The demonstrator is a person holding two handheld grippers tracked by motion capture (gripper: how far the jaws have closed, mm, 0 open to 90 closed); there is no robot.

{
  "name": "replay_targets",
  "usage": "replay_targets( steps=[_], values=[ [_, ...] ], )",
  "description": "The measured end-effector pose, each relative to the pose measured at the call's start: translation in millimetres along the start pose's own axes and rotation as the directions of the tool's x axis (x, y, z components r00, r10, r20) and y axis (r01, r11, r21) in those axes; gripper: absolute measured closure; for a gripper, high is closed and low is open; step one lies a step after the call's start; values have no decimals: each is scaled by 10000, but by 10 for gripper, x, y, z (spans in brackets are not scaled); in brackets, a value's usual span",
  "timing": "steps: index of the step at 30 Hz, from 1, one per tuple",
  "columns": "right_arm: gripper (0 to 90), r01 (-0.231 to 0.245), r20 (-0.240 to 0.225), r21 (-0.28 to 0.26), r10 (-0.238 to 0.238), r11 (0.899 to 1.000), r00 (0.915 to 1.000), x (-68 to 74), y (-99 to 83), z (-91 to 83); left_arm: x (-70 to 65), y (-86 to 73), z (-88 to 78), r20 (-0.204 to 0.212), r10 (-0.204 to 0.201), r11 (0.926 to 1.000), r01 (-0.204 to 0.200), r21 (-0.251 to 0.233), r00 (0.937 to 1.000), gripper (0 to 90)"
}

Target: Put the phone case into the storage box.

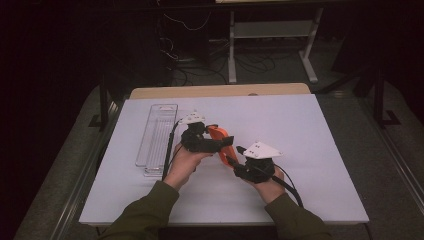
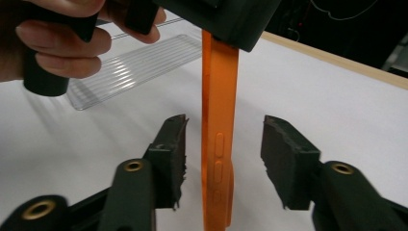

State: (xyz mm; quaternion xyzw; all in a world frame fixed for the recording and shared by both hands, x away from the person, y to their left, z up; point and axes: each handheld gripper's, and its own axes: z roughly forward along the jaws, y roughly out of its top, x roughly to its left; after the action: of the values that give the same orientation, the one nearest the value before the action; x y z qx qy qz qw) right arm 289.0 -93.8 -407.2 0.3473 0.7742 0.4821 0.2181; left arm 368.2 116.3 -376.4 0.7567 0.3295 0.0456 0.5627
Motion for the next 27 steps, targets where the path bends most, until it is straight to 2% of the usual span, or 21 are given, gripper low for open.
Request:
replay_targets(
  steps=[1,13,23,27],
  values=[
    [451,-1,-68,31,1,10000,10000,-8,0,-3,9,1,-9,-26,91,9999,-91,83,10000,149],
    [305,-184,-497,301,199,9994,9986,-102,4,-69,23,8,-34,-73,83,10000,-83,24,9999,149],
    [213,-11,-741,597,56,9982,9972,-215,-20,-108,19,26,-59,-49,178,9998,-179,-61,9998,149],
    [178,75,-775,592,-29,9982,9970,-261,-48,-151,3,35,-75,-82,-74,9998,73,-170,9999,149]
  ],
)
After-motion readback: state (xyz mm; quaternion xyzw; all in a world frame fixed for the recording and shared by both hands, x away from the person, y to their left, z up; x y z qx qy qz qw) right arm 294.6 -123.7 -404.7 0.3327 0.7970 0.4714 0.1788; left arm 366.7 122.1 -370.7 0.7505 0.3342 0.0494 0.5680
